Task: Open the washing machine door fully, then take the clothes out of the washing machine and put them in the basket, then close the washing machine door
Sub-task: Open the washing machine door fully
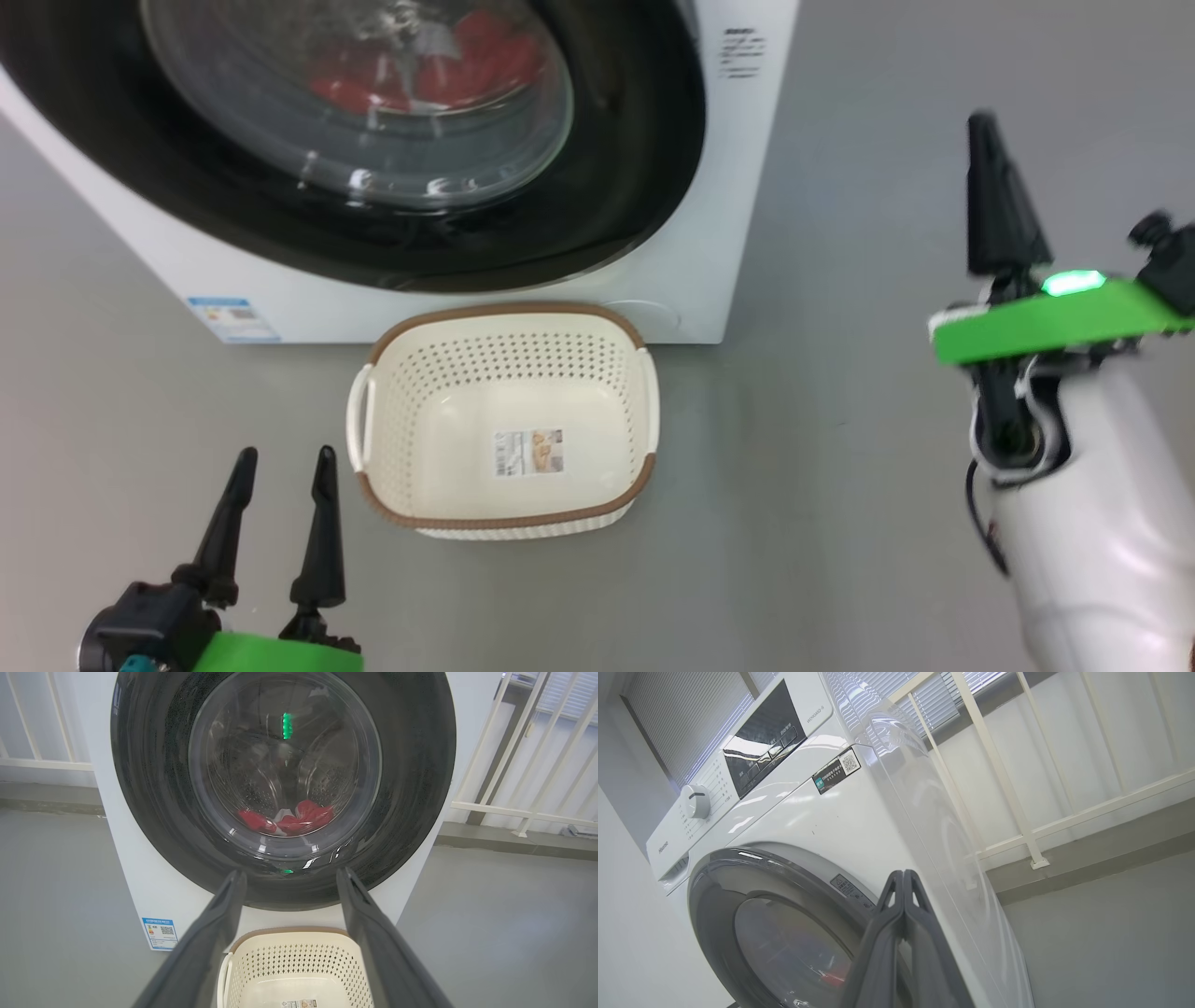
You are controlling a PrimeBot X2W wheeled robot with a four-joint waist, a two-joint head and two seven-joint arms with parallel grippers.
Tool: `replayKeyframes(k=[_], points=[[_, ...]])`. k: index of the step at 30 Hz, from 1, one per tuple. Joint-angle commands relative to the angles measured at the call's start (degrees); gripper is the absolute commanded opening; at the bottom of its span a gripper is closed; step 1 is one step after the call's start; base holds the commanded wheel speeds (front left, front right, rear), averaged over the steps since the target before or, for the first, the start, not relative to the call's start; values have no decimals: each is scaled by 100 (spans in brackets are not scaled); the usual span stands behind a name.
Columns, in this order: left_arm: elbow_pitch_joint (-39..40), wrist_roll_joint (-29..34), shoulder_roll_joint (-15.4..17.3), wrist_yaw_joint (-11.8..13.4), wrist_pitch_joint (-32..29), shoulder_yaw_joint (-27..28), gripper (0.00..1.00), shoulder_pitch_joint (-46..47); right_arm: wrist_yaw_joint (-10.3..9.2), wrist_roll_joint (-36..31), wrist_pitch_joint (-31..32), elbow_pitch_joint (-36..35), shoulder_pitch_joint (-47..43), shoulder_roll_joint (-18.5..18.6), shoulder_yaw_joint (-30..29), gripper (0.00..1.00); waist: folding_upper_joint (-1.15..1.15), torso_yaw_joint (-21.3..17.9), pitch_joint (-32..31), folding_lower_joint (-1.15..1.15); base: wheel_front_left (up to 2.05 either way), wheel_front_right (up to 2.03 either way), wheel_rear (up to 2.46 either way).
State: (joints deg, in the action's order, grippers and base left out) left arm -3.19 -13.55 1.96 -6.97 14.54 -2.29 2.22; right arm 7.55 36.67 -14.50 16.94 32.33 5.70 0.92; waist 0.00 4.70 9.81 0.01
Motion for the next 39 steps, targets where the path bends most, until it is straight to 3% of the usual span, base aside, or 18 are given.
replayKeyframes(k=[1,9,14,19,22,27,39], points=[[95,-51,92,11,46,139,100,202,-6,126,-50,-72,311,61,166,0,0,243,181,0,0,0,0],[65,-136,92,-11,46,35,100,327,-6,782,-50,343,1386,450,533,0,0,520,396,0,0,0,0],[39,-192,92,-26,46,-58,100,456,-6,1756,43,758,1962,714,971,0,0,688,561,0,0,0,0],[8,-291,92,-36,46,-86,100,532,-6,2895,917,1101,2411,1031,1417,0,0,816,719,0,0,0,0],[-2,-311,92,-40,46,-115,100,564,-6,3234,1278,1226,2600,1189,1558,0,0,861,790,0,0,0,0],[-57,-373,92,-46,46,-220,100,641,-6,4236,2474,1650,3019,1483,1768,0,0,959,899,0,0,0,0],[-61,-424,92,-50,46,-398,100,714,-6,5388,4109,2656,3773,1468,1653,0,0,1049,1093,0,0,0,0]])
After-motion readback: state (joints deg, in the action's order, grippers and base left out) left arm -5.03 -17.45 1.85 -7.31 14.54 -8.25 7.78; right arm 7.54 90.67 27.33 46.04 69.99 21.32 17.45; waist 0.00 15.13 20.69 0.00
